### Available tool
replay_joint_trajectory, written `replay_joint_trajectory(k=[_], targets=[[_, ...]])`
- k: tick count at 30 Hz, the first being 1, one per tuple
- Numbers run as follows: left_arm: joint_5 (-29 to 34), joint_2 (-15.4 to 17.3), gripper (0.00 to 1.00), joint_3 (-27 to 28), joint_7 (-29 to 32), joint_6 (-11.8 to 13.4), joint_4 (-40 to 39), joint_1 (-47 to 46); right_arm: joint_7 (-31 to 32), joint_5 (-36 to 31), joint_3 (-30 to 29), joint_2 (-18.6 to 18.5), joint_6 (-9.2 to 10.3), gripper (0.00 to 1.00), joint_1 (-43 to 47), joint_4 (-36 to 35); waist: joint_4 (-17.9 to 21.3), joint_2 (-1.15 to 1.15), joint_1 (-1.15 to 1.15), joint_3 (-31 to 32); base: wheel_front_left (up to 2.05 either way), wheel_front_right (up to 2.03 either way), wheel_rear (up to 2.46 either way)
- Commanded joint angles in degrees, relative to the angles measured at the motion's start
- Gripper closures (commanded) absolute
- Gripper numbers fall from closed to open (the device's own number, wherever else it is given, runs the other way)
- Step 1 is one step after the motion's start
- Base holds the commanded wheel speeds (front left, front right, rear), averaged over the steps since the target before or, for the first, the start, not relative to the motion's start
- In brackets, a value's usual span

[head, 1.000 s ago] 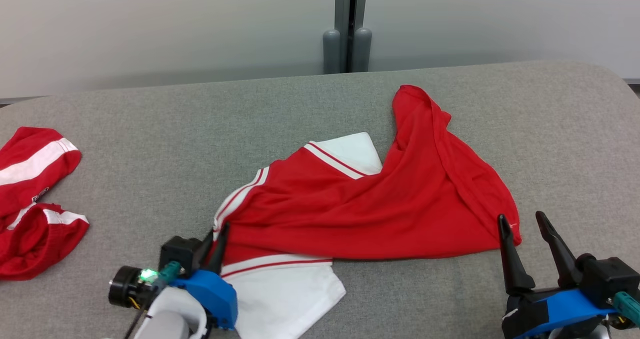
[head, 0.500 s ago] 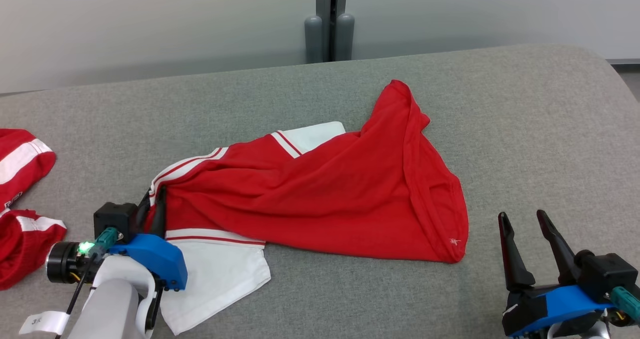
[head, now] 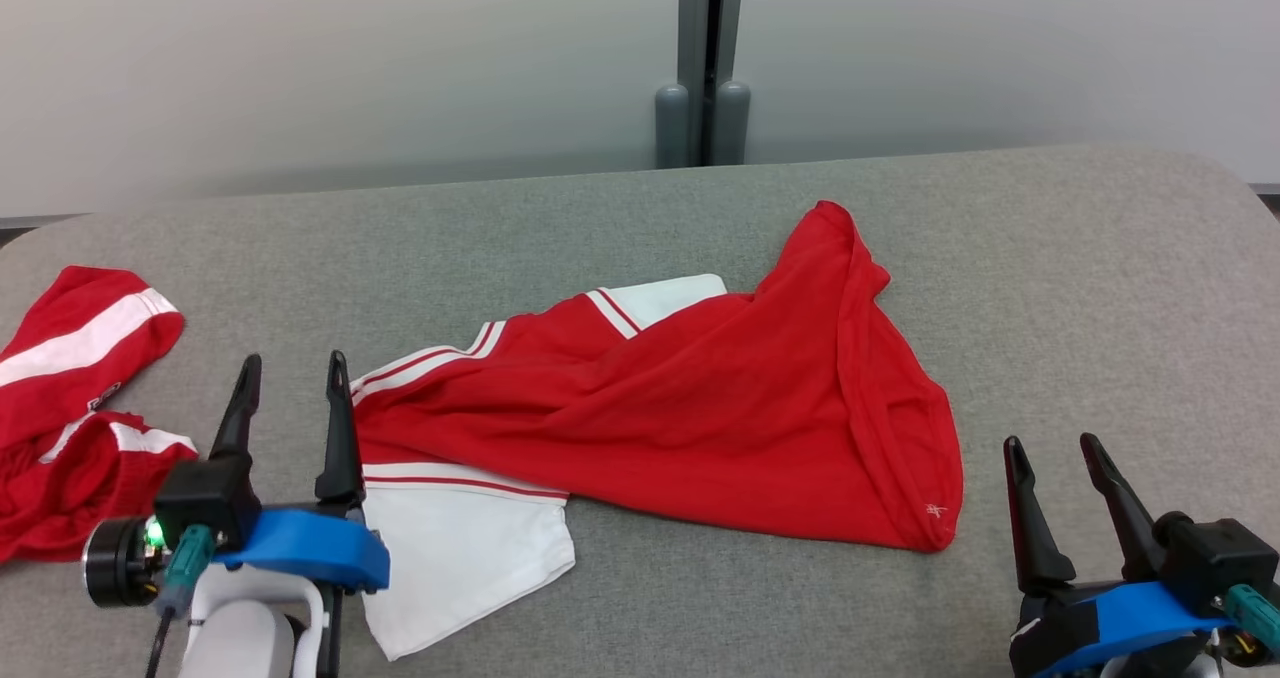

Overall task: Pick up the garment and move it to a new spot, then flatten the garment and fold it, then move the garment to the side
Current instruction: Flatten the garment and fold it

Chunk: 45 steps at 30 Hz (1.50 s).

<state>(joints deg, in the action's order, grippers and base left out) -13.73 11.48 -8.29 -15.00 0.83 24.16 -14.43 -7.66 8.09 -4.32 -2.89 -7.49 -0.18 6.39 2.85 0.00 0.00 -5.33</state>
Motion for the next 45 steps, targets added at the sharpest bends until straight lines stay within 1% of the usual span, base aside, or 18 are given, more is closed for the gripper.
replay_joint_trajectory(k=[1,4,8,12,16,20,24,28,31,35,41,45], targets=[[0.72,-0.83,0.00,1.05,-0.20,0.75,-3.34,3.16,-0.08,-0.43,-0.11,-0.08,-0.01,0.00,0.66,-0.35,-0.61,0.00,0.00,0.17,0.00,0.00,0.00],[2.07,-2.02,0.00,2.72,-0.23,1.47,-9.66,6.63,0.18,-0.41,-0.34,-0.07,-0.01,0.00,0.95,-0.67,-1.61,0.00,0.00,0.51,0.00,0.00,0.00],[3.77,-3.56,0.00,5.24,-0.24,2.38,-16.23,11.38,0.49,-0.40,-0.43,-0.08,-0.01,0.00,1.29,-0.82,-2.34,0.00,0.00,0.95,0.00,0.00,0.00],[5.29,-4.72,0.00,6.88,-0.21,2.60,-20.58,15.41,0.86,-0.62,-0.74,-0.06,-0.01,0.00,1.86,-1.02,-2.93,0.00,0.00,1.19,0.00,0.00,0.00],[6.29,-5.56,0.00,7.79,-0.21,2.04,-21.70,17.63,1.25,-0.61,-1.13,-0.07,-0.01,0.00,2.15,-0.81,-3.57,0.00,0.00,1.32,0.00,0.00,0.00],[6.91,-5.92,0.00,8.53,-0.21,1.22,-21.32,17.85,1.84,-1.15,-1.05,-0.19,-0.01,0.00,2.38,-0.58,-4.11,0.00,0.00,1.49,0.00,0.00,0.00],[7.57,-6.29,0.00,8.94,-0.21,0.66,-21.09,16.99,3.24,-1.51,0.42,-1.09,-0.01,0.00,0.05,-0.41,-4.45,0.00,0.00,1.34,0.00,0.00,0.00],[8.11,-6.58,0.00,9.22,-0.21,0.13,-20.71,16.17,5.67,-2.52,2.77,-2.97,-0.01,0.00,-3.35,0.54,-4.68,0.00,0.00,0.69,0.00,0.00,0.00],[8.39,-6.84,0.00,9.01,-0.22,-0.40,-20.03,15.45,7.84,-3.42,4.17,-4.41,-0.01,0.00,-6.56,3.04,-5.13,0.00,0.00,-0.07,0.00,0.00,0.00],[8.77,-7.20,0.00,8.52,-0.22,-0.97,-19.47,14.25,9.56,-4.21,4.72,-5.62,-0.01,0.00,-9.64,8.38,-6.27,0.00,0.00,-1.27,0.00,0.00,0.00],[8.76,-7.65,0.00,8.21,-0.22,-1.35,-18.83,12.88,8.91,-4.48,6.19,-6.33,-0.01,0.00,-12.74,18.31,-8.04,0.00,0.00,-2.90,0.00,0.00,0.00],[8.74,-7.88,0.00,8.30,-0.22,-1.63,-18.59,12.43,7.15,-4.24,6.78,-6.13,-0.01,0.00,-14.62,24.24,-8.79,0.00,0.00,-3.78,0.00,0.00,0.00]])
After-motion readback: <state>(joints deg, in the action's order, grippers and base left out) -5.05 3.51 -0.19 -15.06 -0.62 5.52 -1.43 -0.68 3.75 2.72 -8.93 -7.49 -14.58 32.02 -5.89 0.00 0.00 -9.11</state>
